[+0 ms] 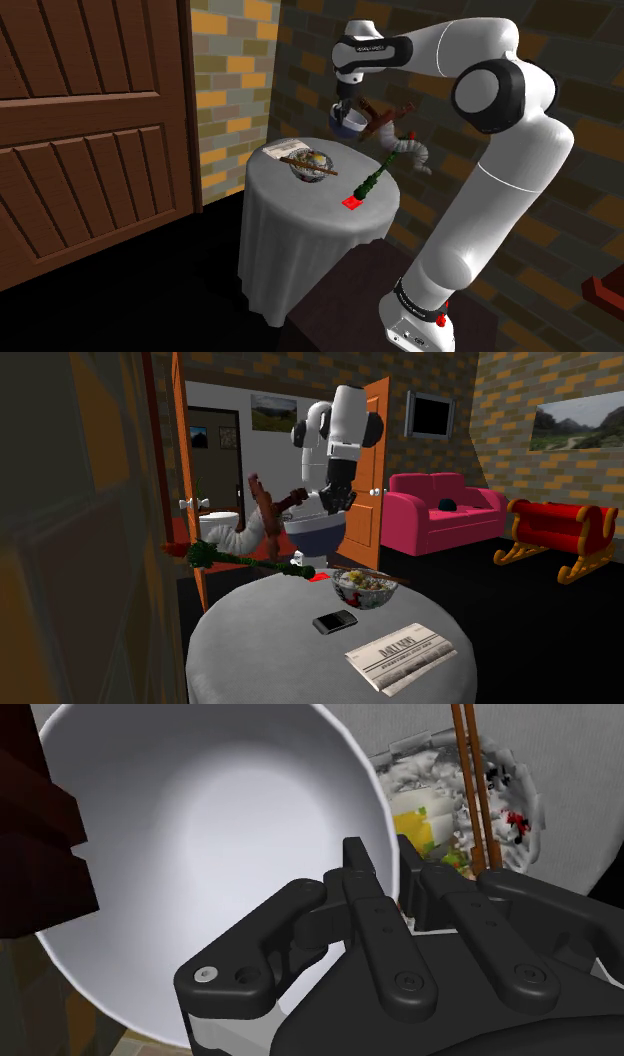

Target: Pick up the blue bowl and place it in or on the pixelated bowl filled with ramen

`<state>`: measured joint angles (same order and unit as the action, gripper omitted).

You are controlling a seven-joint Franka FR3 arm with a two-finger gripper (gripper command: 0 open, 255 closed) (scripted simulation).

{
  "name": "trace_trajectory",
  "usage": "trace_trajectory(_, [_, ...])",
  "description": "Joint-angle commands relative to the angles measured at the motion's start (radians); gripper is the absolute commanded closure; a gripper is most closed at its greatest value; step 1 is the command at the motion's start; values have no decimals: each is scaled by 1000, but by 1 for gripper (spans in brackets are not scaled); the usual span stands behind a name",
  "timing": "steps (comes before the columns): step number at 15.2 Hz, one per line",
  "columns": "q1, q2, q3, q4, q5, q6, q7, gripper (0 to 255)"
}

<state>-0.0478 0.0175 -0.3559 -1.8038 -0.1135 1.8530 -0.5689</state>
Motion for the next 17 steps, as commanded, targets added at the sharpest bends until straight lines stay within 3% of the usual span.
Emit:
trace_trajectory(1, [26,-20,25,-12,-9,-12,54,255])
trace_trajectory(10, [132,-17,132,26,-10,-72,260,255])
trace_trajectory(17, [130,-11,131,-62,-12,20,270,255])
